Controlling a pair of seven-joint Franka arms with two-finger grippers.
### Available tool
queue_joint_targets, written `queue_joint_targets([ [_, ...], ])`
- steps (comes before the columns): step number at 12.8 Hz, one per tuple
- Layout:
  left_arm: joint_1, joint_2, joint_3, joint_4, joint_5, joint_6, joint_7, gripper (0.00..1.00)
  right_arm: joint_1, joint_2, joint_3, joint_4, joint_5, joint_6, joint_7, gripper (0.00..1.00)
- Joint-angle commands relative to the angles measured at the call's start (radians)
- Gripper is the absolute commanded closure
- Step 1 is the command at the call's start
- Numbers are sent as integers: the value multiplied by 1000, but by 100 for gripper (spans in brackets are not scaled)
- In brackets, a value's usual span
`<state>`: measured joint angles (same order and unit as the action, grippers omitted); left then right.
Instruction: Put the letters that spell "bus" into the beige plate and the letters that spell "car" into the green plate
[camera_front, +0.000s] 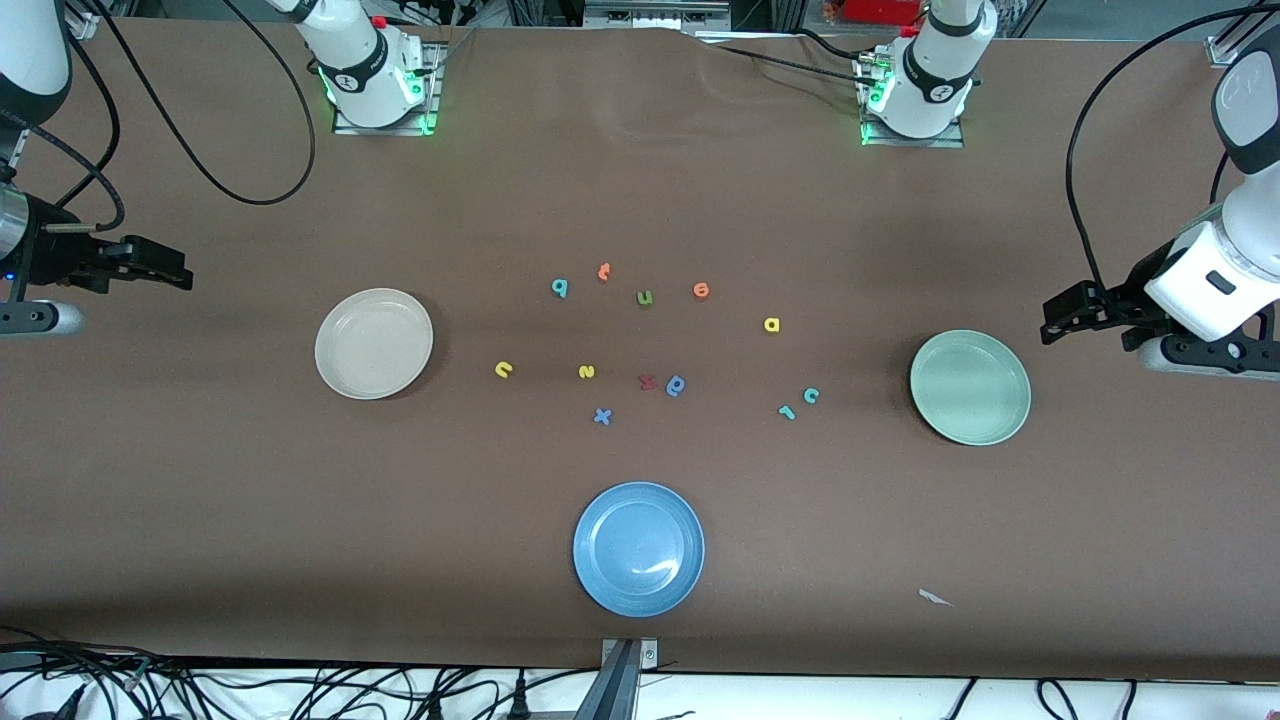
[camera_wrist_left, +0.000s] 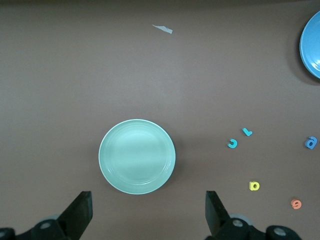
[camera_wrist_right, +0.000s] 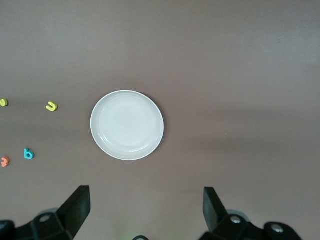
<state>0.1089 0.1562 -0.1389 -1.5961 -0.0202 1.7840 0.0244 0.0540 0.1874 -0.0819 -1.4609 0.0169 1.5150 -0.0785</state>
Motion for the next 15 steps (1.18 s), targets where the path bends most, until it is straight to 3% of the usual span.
queue_joint_targets([
  [1, 11, 5, -10, 8, -14, 2, 15, 1, -3, -11, 2, -10, -14, -1, 2, 0],
  [15, 12, 5, -7, 8, -14, -5, 8, 0, -6, -11, 1, -7, -11, -4, 9, 0],
])
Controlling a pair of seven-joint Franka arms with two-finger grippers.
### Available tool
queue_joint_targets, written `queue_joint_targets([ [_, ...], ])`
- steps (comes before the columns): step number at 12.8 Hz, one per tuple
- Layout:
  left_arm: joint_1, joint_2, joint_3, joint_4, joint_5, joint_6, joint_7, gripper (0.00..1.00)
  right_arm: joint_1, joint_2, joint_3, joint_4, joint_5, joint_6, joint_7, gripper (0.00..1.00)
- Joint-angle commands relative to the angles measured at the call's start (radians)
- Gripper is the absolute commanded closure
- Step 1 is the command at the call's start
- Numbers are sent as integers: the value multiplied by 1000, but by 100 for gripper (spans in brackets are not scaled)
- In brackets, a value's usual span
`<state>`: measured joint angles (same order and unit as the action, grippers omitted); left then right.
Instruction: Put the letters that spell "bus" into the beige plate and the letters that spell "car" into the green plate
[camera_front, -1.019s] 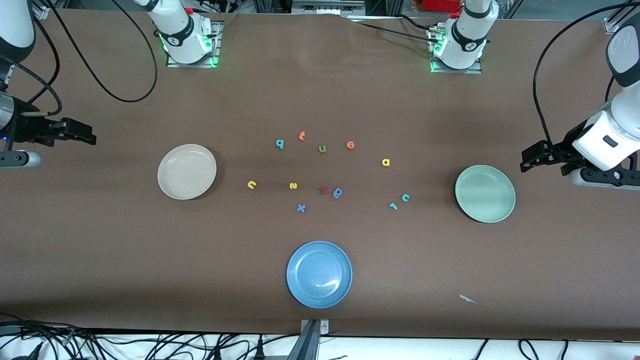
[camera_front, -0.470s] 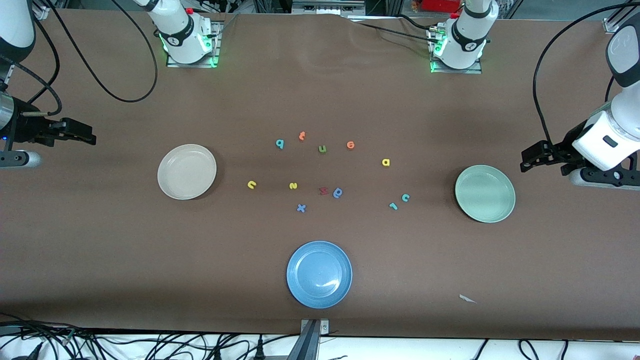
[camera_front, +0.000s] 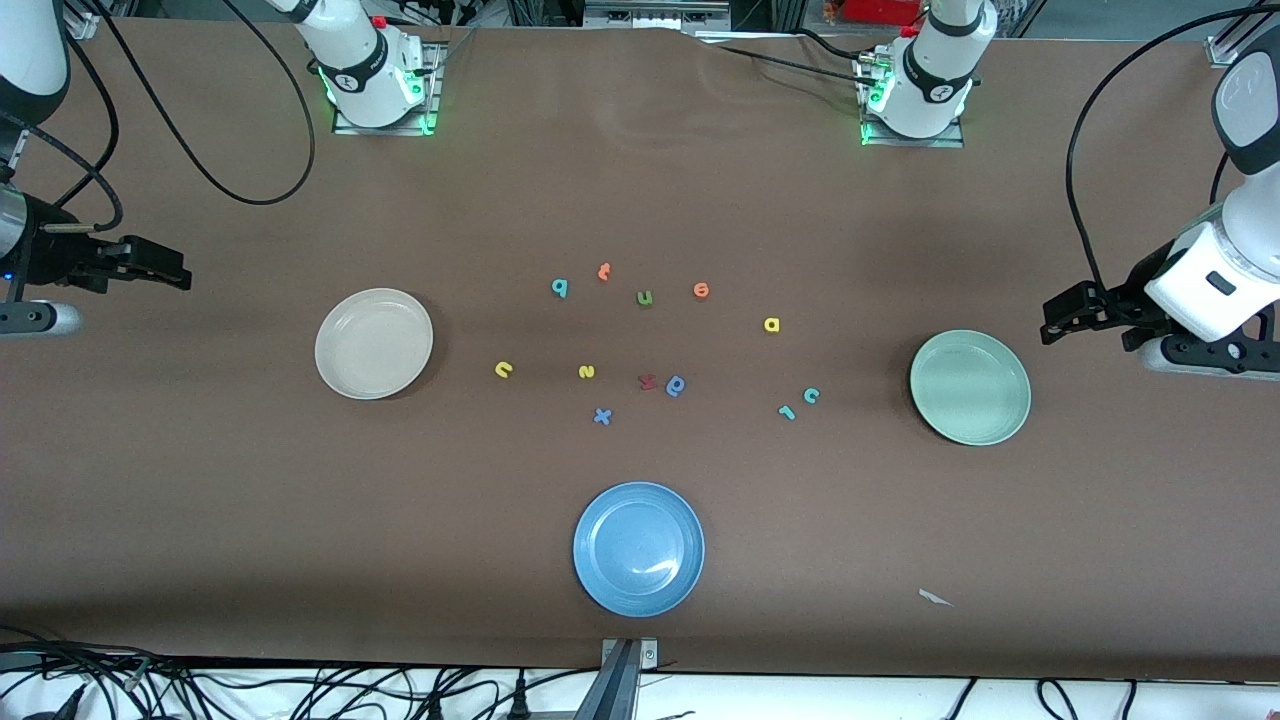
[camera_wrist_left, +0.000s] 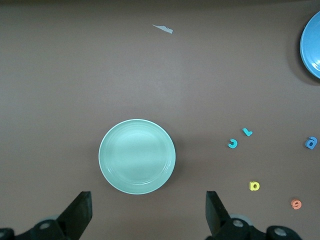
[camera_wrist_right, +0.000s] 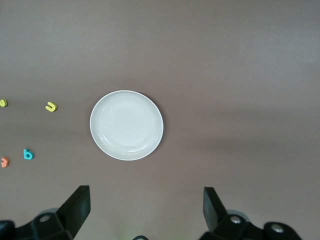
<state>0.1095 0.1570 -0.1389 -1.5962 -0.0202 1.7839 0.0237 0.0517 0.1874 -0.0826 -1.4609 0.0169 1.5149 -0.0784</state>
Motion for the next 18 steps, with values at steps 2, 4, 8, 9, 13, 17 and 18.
queue_joint_targets([
  [2, 12, 6, -5, 8, -12, -5, 10, 0, -4, -11, 3, -7, -11, -4, 9, 0],
  [4, 12, 6, -4, 8, -10, -6, 12, 0, -4, -11, 1, -7, -11, -4, 8, 0],
  [8, 10, 7, -8, 8, 46, -6, 5, 0, -6, -11, 1, -6, -11, -4, 8, 0],
  [9, 9, 7, -10, 8, 43, -6, 4, 0, -6, -11, 1, -6, -11, -4, 8, 0],
  [13, -1, 19, -13, 7, 37, -6, -36, 0, -6, -11, 1, 14, -11, -6, 8, 0],
  [17, -33, 76, -22, 7, -12, 0, -164, 0, -6, -11, 0, 14, -11, -6, 8, 0],
  [18, -48, 97, -24, 7, -35, 6, -216, 0, -6, -9, 0, 14, -11, -6, 8, 0],
])
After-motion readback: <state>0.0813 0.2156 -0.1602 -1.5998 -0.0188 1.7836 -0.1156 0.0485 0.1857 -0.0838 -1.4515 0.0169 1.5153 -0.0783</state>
